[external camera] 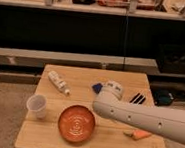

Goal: Pick up the ceramic bowl

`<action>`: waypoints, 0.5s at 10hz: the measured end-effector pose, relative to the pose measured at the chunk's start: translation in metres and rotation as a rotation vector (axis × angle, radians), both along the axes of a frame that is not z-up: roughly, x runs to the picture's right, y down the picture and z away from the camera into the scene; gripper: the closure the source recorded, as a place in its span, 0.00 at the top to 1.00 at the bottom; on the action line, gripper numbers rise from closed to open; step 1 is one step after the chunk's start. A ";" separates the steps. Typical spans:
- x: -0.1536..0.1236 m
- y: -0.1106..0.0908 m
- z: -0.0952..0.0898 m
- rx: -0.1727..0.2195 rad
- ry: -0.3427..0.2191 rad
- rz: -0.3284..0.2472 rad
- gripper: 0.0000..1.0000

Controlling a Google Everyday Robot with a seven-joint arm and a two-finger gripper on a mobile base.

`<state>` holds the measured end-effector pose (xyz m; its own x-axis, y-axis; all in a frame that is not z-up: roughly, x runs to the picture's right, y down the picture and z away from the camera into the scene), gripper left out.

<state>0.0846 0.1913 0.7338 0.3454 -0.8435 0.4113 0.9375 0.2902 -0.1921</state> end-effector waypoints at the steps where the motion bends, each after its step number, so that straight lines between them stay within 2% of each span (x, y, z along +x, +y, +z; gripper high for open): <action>1: -0.003 0.004 0.004 -0.010 -0.011 -0.009 0.80; 5: -0.010 0.019 0.019 -0.037 -0.037 -0.025 0.80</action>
<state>0.0744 0.2100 0.7532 0.3085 -0.8356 0.4546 0.9510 0.2601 -0.1671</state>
